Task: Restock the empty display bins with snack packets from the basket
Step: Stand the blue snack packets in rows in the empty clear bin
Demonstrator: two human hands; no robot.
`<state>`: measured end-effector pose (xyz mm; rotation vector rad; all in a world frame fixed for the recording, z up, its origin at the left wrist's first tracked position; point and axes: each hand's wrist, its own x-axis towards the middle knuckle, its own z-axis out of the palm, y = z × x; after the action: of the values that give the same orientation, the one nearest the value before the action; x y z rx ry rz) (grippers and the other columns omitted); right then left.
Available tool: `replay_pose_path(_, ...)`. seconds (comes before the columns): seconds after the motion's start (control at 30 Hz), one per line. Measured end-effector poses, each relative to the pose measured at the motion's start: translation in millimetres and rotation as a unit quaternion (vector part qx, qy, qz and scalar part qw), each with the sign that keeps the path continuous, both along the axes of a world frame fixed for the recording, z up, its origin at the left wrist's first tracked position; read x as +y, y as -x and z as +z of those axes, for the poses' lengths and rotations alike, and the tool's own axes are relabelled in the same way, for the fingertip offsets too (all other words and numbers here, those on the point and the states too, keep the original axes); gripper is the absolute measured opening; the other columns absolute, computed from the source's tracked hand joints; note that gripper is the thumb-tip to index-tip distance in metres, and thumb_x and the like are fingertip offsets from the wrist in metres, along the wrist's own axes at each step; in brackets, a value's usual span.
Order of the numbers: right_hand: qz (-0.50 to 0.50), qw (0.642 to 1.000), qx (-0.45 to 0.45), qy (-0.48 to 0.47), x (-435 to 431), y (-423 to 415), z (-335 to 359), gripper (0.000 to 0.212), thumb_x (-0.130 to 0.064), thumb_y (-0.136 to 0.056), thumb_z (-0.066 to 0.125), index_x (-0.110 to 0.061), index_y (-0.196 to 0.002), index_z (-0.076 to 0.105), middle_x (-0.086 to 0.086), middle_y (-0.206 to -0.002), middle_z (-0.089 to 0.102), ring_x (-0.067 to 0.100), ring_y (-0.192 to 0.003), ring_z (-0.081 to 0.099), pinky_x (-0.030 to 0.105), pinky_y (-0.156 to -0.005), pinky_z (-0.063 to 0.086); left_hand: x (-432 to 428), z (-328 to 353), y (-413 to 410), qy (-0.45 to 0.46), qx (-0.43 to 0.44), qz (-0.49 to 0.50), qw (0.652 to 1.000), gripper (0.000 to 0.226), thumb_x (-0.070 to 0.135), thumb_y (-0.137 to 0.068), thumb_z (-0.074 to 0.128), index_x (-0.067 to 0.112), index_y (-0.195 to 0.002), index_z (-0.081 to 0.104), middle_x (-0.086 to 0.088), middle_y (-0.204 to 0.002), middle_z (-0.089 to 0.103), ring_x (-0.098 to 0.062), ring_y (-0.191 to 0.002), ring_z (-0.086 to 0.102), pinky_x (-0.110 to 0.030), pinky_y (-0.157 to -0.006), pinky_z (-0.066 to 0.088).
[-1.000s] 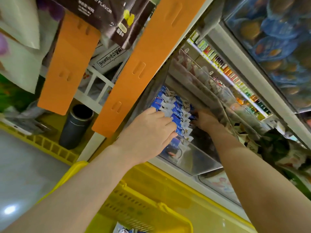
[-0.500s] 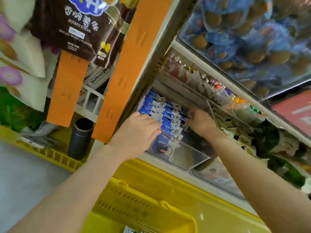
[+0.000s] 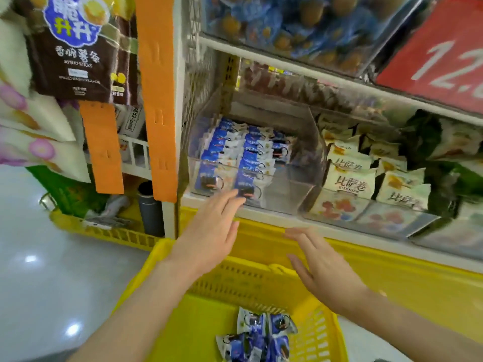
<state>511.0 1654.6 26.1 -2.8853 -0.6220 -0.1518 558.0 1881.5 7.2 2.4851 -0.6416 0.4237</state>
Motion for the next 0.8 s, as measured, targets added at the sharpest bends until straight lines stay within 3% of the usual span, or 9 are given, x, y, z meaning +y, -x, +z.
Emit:
replay_pose_path(0.13, -0.033, 0.991, 0.127, -0.014, -12.6, 27.4, -80.1, 0.034, -0.031, -0.1, 0.038, -0.025, -0.133, 0.04, -0.008, -0.134, 0.044, 0.008, -0.122, 0.045, 0.014, -0.094, 0.032, -19.1, -67.4, 34.2, -0.063, 0.129, -0.016, 0.99, 0.042, 0.03, -0.098, 0.037, 0.025, -0.139, 0.033, 0.007, -0.136, 0.036, -0.01, -0.126, 0.031, -0.025, -0.107, 0.025)
replay_pose_path(0.27, -0.092, 0.958, 0.27, 0.024, -20.2, 50.7, -168.1, 0.039, -0.027, -0.1, 0.038, -0.023, -0.139, 0.032, -0.002, -0.137, 0.039, 0.016, -0.122, 0.043, 0.024, -0.095, 0.035, -32.9, -143.3, 57.6, -0.168, 0.285, -0.066, 0.941, 0.038, 0.027, -0.098, 0.04, 0.019, -0.136, 0.036, 0.002, -0.134, 0.041, -0.015, -0.124, 0.037, -0.03, -0.106, 0.03)
replay_pose_path(0.37, -0.12, 0.925, 0.358, 0.042, -20.6, 60.9, -210.8, 0.048, -0.021, -0.1, 0.04, -0.017, -0.145, 0.023, 0.004, -0.148, 0.028, 0.022, -0.133, 0.034, 0.029, -0.105, 0.032, -39.5, -191.0, 70.7, -0.179, 0.399, -0.083, 0.896, 0.039, 0.025, -0.098, 0.042, 0.015, -0.135, 0.038, -0.004, -0.136, 0.043, -0.019, -0.124, 0.04, -0.032, -0.103, 0.034)
replay_pose_path(0.43, -0.123, 0.914, 0.38, 0.068, -22.6, 60.7, -231.1, 0.054, -0.016, -0.1, 0.038, -0.01, -0.148, 0.015, 0.008, -0.153, 0.022, 0.026, -0.139, 0.024, 0.032, -0.114, 0.022, -42.6, -219.5, 79.1, -0.152, 0.456, -0.074, 0.874, 0.044, 0.025, -0.098, 0.043, 0.014, -0.14, 0.035, -0.005, -0.142, 0.039, -0.019, -0.13, 0.036, -0.03, -0.107, 0.03)
replay_pose_path(0.53, -0.128, 0.905, 0.388, 0.116, -27.7, 55.0, -252.6, 0.057, -0.01, -0.099, 0.039, -0.001, -0.148, 0.01, 0.012, -0.153, 0.019, 0.03, -0.14, 0.018, 0.035, -0.117, 0.016, -48.2, -251.3, 84.0, -0.136, 0.503, -0.06, 0.852, 0.048, 0.025, -0.1, 0.04, 0.011, -0.144, 0.03, -0.006, -0.153, 0.026, -0.02, -0.139, 0.026, -0.027, -0.11, 0.022)
replay_pose_path(0.7, -0.17, 0.875, 0.44, 0.104, -26.7, 47.6, -281.9, 0.063, -0.009, -0.099, 0.042, 0.002, -0.147, 0.003, 0.016, -0.157, 0.002, 0.031, -0.144, 0.008, 0.033, -0.117, 0.016, -58.3, -288.7, 71.9, -0.094, 0.534, -0.017, 0.84, 0.054, 0.025, -0.094, 0.052, 0.013, -0.143, 0.03, -0.007, -0.144, 0.037, -0.022, -0.126, 0.041, -0.028, -0.103, 0.033)
replay_pose_path(0.8, -0.18, 0.873, 0.449, 0.063, -27.3, 39.4, -289.8, 0.063, -0.006, -0.095, 0.047, -0.004, -0.148, 0.012, 0.014, -0.154, 0.016, 0.029, -0.14, 0.021, 0.033, -0.113, 0.026, -65.2, -304.3, 68.0, -0.086, 0.555, -0.016, 0.828, 0.061, 0.026, -0.091, 0.058, 0.016, -0.144, 0.029, -0.007, -0.147, 0.032, -0.021, -0.129, 0.038, -0.03, -0.106, 0.035)
